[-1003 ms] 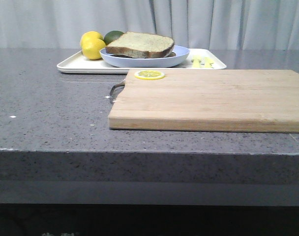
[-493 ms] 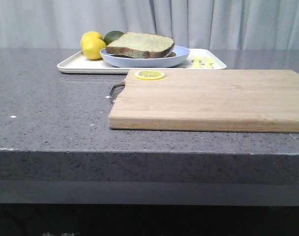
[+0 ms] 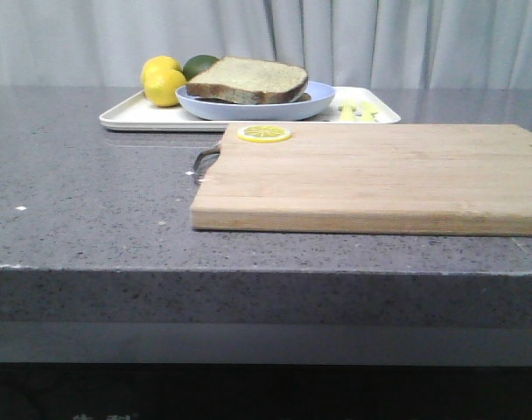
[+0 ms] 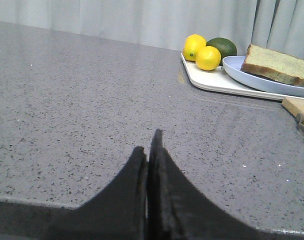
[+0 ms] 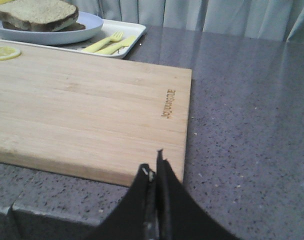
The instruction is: Place bread and move sandwich to tray
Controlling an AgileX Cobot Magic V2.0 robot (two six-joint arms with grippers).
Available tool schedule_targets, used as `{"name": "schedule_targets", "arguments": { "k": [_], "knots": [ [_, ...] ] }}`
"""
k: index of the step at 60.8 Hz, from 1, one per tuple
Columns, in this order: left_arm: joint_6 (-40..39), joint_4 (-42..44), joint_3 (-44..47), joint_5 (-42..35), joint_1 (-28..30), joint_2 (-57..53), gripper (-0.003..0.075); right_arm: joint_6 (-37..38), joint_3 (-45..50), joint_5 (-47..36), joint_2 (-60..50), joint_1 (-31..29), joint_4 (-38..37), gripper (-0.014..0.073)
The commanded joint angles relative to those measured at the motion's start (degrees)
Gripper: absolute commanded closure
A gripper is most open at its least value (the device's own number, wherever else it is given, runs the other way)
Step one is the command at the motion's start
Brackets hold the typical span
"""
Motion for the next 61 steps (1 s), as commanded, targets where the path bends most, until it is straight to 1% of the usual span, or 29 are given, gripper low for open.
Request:
{"name": "schedule_targets", "arguments": {
  "k": [1,10,21,27,35,61],
  "knots": [
    [-0.41,-0.44,0.3,-4.84,0.13,-1.16,0.0738,-0.09,-0.1,1.07,-2.97,-0.13,0.16,0.0703],
    [-0.41,-0.44,0.3,-4.84,0.13,-1.16,0.0738,-0.09,-0.1,7.65,-8.28,-0.93,0.22,0.0703],
    [-0.41,-0.44,0.3,-4.84,0.13,-1.16,0.0738,-0.09,-0.1,11.01,-13.91,-3.26,0.22,0.0703],
    [-0.41,-0.44,0.3,-4.84,0.13,-1.16,0.0738,-0.09,-0.1,11.75,-16.39,-4.5,0.22,0.0703],
    [-0.41,-0.44,0.3,-4.84,0.13,-1.16,0.0738,-0.09,-0.1,12.26,-16.27,-5.51,0.22,0.0703],
    [-0.41,-0.44,0.3,-4.84,0.13,-1.16,0.0738,-0.09,-0.1,12.39,-16.27,-5.5,0.22,0.0703]
  ]
}}
